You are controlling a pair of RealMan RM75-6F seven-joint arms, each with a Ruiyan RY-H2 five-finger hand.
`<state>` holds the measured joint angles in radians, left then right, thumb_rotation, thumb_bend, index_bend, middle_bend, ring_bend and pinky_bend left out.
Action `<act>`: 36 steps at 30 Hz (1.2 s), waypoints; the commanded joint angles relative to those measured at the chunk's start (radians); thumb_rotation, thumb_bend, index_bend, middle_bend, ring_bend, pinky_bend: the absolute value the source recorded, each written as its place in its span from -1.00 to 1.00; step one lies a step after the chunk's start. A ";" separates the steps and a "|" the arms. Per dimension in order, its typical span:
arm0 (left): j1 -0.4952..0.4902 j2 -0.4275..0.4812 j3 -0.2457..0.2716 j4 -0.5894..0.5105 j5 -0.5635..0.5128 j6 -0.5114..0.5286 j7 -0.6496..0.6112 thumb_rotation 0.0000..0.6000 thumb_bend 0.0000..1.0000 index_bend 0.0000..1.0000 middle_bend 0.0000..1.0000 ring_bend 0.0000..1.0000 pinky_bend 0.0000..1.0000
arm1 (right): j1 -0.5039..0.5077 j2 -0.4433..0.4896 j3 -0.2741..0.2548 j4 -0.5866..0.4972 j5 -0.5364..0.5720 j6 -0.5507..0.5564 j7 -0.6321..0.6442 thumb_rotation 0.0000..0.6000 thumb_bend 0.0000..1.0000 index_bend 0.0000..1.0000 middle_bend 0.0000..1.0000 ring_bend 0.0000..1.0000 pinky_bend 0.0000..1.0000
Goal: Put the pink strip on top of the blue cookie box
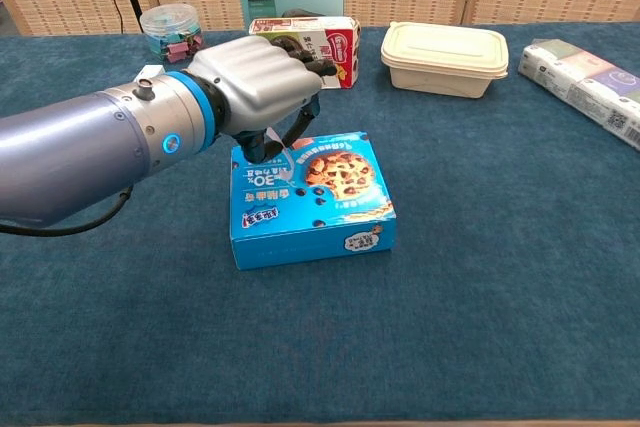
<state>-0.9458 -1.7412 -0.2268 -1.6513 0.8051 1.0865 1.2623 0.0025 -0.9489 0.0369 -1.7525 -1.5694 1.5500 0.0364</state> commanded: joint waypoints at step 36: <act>0.008 0.172 0.048 -0.185 0.054 0.150 -0.234 1.00 -0.40 -1.00 -1.00 -1.00 -1.00 | 0.005 -0.002 -0.002 0.001 0.011 -0.014 -0.010 1.00 -1.00 -0.83 -1.00 -1.00 -1.00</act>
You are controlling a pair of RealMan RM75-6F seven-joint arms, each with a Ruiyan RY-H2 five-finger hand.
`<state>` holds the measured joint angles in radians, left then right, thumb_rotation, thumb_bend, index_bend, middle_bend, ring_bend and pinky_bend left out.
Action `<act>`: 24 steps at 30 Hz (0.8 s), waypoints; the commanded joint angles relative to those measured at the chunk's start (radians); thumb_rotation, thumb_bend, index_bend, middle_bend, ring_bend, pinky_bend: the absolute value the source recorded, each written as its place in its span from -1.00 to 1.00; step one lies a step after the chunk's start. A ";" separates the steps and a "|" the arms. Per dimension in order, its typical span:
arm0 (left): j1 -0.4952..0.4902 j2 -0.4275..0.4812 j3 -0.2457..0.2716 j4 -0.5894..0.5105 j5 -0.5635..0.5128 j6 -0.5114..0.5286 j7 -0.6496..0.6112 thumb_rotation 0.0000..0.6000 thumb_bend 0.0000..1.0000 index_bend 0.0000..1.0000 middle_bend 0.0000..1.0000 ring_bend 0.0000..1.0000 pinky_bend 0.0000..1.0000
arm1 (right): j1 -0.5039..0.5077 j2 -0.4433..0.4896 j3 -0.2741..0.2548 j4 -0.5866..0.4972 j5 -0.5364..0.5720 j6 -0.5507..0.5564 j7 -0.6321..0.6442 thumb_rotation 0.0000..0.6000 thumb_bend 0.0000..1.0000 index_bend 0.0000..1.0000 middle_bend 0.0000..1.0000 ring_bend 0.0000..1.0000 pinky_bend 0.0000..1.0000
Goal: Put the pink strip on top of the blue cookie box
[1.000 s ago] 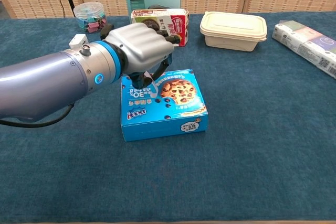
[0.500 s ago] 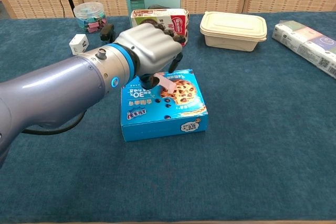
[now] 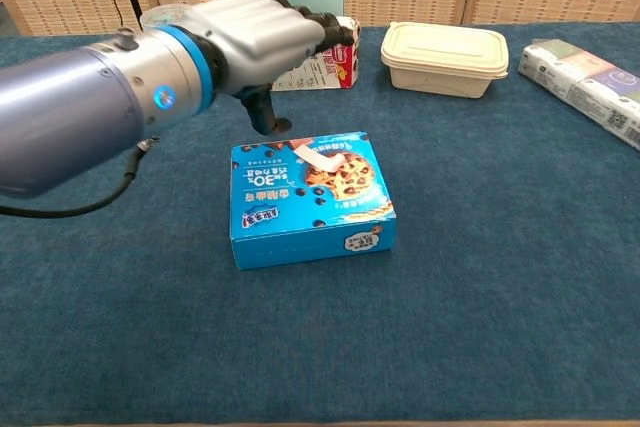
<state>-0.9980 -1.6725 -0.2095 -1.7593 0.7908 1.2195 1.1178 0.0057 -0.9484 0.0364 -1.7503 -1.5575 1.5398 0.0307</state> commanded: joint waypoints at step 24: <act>0.568 0.585 0.295 -0.138 0.500 0.259 -0.753 1.00 -0.41 -1.00 -1.00 -1.00 -1.00 | 0.171 -0.072 -0.013 -0.033 -0.097 -0.235 -0.218 1.00 -0.35 -0.77 -1.00 -1.00 -1.00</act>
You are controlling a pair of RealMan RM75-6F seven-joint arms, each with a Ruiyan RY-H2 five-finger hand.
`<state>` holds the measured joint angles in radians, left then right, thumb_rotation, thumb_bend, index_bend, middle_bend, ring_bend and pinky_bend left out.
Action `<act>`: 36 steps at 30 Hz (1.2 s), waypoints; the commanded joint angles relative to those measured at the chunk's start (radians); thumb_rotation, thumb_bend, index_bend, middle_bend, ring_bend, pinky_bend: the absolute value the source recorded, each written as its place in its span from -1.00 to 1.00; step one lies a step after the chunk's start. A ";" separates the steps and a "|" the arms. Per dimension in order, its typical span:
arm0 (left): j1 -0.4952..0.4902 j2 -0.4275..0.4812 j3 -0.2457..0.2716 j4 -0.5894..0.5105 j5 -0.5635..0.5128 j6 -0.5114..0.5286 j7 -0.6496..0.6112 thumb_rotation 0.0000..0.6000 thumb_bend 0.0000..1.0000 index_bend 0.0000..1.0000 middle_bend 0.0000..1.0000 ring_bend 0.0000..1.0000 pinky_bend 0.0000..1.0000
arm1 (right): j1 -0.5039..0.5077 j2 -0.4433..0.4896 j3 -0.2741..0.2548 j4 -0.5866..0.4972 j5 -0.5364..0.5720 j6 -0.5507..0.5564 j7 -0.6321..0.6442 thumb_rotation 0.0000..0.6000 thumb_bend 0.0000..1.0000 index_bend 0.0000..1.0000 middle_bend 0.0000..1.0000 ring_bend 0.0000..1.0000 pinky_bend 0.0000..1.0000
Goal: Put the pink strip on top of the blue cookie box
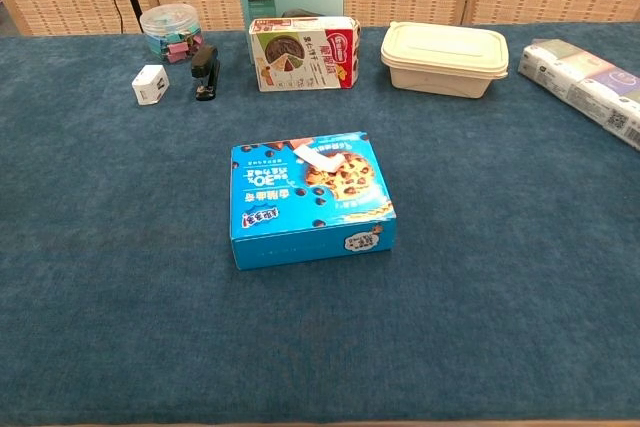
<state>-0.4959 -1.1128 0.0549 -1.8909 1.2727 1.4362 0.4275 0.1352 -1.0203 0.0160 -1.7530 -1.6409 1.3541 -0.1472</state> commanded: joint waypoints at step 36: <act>0.213 0.126 -0.021 0.038 0.168 -0.010 -0.412 1.00 -0.40 -1.00 -1.00 -1.00 -1.00 | 0.594 -0.477 0.201 0.002 0.459 -0.494 -0.724 1.00 0.66 -0.61 -1.00 -1.00 -1.00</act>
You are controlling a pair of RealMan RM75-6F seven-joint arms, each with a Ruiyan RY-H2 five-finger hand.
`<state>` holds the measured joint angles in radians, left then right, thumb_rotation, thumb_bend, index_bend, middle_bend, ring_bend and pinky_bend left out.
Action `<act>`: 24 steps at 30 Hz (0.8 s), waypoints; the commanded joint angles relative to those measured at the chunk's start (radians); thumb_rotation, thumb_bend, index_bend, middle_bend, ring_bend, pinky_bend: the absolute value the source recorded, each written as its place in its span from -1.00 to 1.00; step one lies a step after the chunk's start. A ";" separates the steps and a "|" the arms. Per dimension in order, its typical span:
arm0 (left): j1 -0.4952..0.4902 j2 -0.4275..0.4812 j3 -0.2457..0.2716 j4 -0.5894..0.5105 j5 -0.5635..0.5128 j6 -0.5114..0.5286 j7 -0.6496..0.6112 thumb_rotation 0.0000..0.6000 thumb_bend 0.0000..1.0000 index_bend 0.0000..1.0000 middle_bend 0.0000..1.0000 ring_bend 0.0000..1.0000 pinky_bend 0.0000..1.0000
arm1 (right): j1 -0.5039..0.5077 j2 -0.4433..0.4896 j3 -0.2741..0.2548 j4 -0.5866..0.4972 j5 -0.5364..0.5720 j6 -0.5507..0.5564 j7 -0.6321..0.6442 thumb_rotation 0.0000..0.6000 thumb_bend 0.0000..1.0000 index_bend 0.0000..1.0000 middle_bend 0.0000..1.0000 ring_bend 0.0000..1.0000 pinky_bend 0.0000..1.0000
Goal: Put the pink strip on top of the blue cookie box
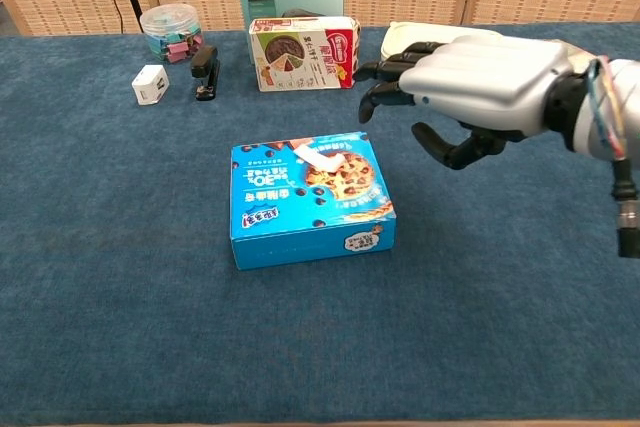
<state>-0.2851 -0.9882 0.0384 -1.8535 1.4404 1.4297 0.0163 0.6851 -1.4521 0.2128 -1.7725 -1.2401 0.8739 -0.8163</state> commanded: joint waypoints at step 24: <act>0.034 0.006 -0.043 0.006 0.023 -0.032 -0.024 1.00 -0.40 -1.00 -1.00 -1.00 -1.00 | 0.173 -0.118 -0.089 0.060 0.236 0.084 -0.197 1.00 0.68 -0.57 -1.00 -1.00 -1.00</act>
<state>-0.2517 -0.9824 -0.0036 -1.8472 1.4637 1.3980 -0.0080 0.8564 -1.5729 0.1276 -1.7106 -1.0035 0.9547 -1.0146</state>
